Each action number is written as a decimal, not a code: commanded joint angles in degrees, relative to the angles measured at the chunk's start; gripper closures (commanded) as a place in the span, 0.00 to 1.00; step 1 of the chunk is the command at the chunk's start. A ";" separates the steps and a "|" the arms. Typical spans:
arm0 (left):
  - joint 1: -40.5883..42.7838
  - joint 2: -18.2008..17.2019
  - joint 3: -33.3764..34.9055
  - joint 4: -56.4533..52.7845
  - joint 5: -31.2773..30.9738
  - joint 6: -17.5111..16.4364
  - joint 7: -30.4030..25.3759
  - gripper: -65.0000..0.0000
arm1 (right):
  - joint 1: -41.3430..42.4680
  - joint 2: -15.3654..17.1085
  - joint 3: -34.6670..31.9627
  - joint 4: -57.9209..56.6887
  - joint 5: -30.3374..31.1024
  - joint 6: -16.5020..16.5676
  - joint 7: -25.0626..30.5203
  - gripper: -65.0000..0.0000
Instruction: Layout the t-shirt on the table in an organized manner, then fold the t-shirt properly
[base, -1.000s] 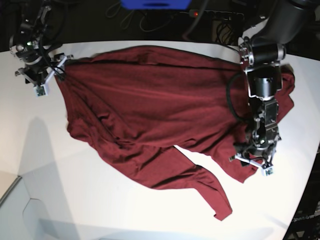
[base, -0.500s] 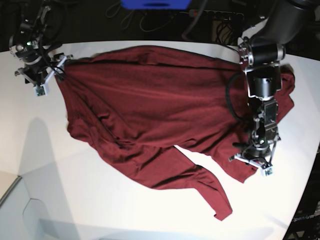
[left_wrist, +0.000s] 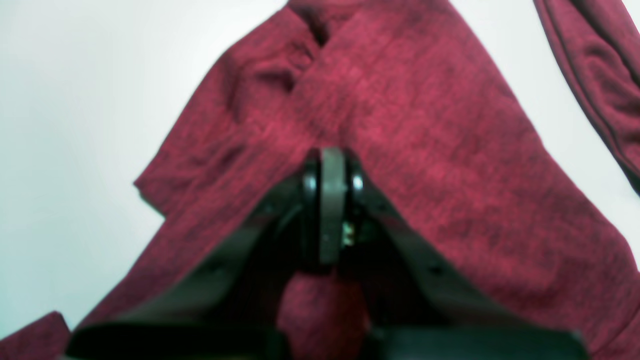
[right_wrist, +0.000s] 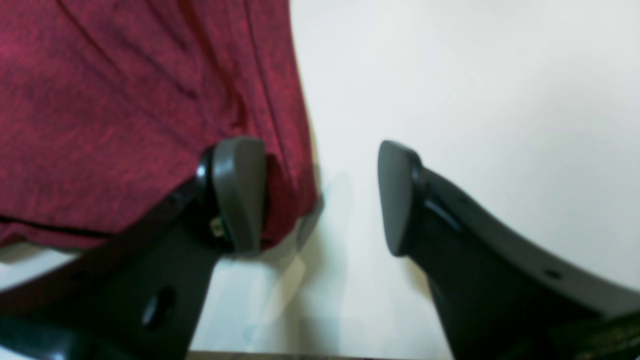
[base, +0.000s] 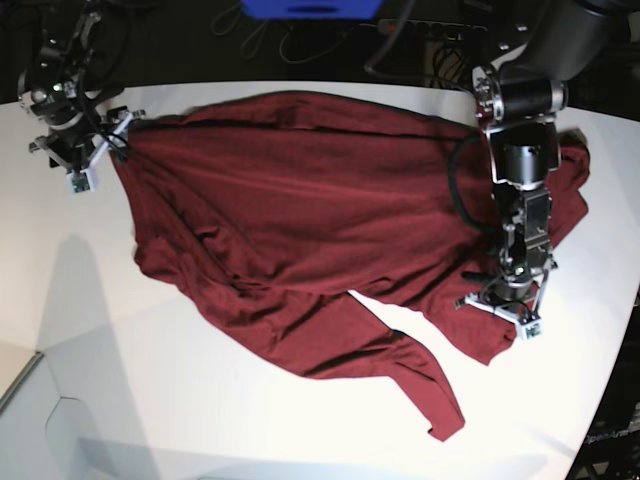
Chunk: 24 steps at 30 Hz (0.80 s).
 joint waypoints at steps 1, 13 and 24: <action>-1.48 -0.63 -0.13 1.34 -0.18 -0.12 -0.74 1.00 | 0.38 0.86 0.29 0.79 0.56 0.36 1.08 0.45; 0.37 -0.45 -0.30 10.83 -0.35 -0.03 3.48 0.90 | 0.38 0.86 0.29 0.79 0.56 0.36 1.08 0.45; 0.28 -0.45 -0.30 12.33 -0.35 0.06 3.57 0.64 | 0.38 0.86 0.29 0.79 0.56 0.36 1.08 0.45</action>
